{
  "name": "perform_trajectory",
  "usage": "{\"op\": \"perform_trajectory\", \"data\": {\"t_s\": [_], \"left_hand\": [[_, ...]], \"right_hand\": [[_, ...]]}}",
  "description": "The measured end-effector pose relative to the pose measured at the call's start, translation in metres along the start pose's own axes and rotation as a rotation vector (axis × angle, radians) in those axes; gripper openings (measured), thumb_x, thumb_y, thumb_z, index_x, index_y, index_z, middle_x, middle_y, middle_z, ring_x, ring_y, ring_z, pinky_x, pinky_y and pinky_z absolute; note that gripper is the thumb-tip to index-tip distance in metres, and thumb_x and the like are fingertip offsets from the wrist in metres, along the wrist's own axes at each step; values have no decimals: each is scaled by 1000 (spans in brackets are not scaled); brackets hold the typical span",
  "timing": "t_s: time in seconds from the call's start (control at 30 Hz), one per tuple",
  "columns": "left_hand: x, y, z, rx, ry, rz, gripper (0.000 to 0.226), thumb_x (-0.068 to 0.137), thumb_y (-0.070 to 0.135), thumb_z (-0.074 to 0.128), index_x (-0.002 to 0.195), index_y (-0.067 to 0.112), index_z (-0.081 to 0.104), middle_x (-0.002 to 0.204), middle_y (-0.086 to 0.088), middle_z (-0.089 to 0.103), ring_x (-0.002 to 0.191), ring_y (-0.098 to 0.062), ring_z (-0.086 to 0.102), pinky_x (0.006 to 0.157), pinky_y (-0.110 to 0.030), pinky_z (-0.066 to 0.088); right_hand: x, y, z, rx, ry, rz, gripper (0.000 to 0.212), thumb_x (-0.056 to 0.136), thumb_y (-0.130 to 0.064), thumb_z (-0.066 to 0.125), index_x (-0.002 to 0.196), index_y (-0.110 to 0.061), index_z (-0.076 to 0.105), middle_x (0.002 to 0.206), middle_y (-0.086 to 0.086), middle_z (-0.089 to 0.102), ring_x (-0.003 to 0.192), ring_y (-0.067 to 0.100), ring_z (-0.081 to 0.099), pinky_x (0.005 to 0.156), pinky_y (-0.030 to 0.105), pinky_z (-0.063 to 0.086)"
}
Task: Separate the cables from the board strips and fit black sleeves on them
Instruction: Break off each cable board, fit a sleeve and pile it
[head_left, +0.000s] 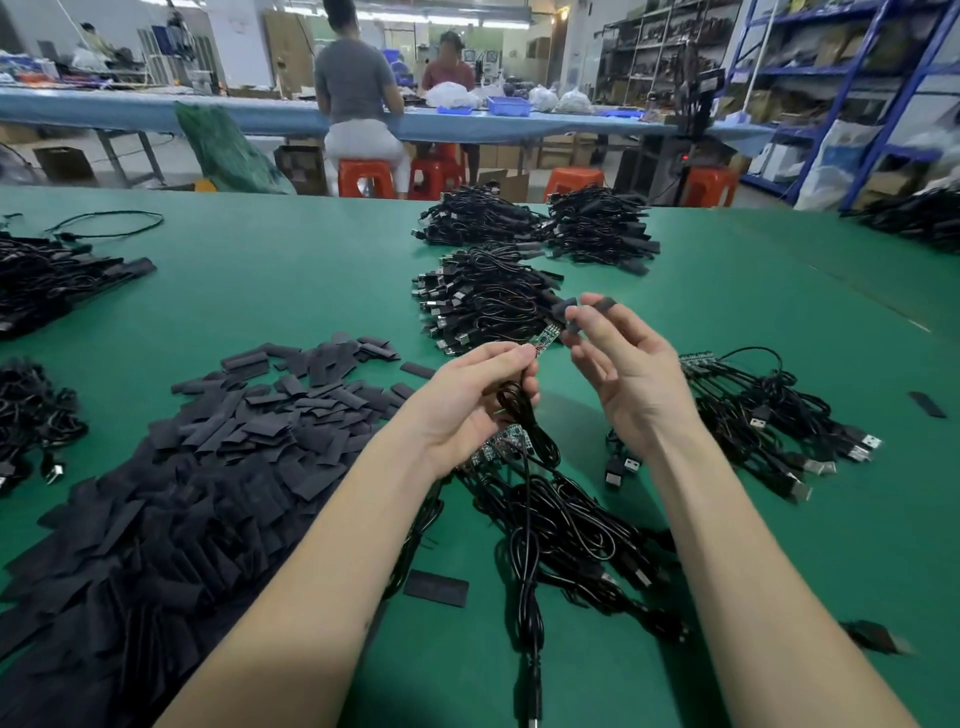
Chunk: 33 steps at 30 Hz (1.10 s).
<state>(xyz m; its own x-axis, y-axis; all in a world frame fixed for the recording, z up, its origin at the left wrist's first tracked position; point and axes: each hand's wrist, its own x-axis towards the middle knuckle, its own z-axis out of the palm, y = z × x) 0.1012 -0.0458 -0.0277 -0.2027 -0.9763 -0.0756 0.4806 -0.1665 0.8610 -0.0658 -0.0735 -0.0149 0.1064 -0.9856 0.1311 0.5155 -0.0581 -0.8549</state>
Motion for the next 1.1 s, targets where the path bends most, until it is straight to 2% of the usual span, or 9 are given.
{"op": "perform_trajectory", "data": {"t_s": [0.13, 0.3, 0.47, 0.63, 0.87, 1.0, 1.1], "left_hand": [[0, 0, 0, -15, -6, -11, 3, 90, 9, 65, 87, 10, 66, 73, -1, 67, 58, -8, 62, 70, -24, 60], [-1, 0, 1, -23, 2, -26, 8, 93, 10, 64, 86, 11, 67, 74, 1, 67, 57, -6, 62, 65, -23, 60], [-2, 1, 0, -35, 5, -34, 5, 90, 12, 67, 85, 12, 67, 75, 1, 67, 58, -6, 62, 65, -23, 59], [-3, 1, -1, -46, -4, -38, 12, 75, 16, 73, 84, 13, 66, 74, 0, 68, 55, -6, 61, 66, -24, 60], [-4, 3, -3, -7, -57, -45, 14, 77, 13, 72, 86, 12, 63, 74, -1, 66, 53, -6, 57, 67, -22, 58], [-7, 7, -6, 52, -110, -60, 13, 77, 14, 71, 87, 12, 63, 73, 1, 65, 52, -5, 55, 69, -21, 57], [-9, 10, -8, 121, -180, -58, 8, 79, 13, 70, 86, 12, 65, 74, 1, 65, 53, -5, 55, 71, -23, 56]], "right_hand": [[-2, 8, 3, 60, -6, -26, 20, 67, -12, 84, 86, -15, 80, 88, 4, 77, 73, 9, 71, 67, 16, 56], [-4, 12, 4, 86, 18, -52, 20, 66, -15, 84, 85, -15, 81, 88, 4, 78, 75, 8, 72, 69, 17, 56], [-5, 12, 7, 112, 20, -52, 11, 70, -14, 81, 81, -17, 82, 88, 3, 78, 77, 9, 72, 71, 18, 57], [-6, 14, 8, 90, 12, -55, 15, 69, -14, 84, 84, -16, 81, 92, 5, 78, 78, 10, 72, 74, 19, 57], [-5, 14, 8, 63, -24, -90, 15, 70, -14, 82, 85, -17, 80, 94, 4, 78, 88, 10, 73, 76, 20, 56], [-6, 7, 3, -6, -108, -7, 25, 59, -25, 88, 82, -19, 82, 91, 2, 77, 79, 6, 70, 72, 17, 56], [-8, 1, -3, -32, -198, 88, 24, 58, -29, 87, 80, -22, 82, 91, -1, 78, 80, 4, 71, 71, 16, 56]]}}
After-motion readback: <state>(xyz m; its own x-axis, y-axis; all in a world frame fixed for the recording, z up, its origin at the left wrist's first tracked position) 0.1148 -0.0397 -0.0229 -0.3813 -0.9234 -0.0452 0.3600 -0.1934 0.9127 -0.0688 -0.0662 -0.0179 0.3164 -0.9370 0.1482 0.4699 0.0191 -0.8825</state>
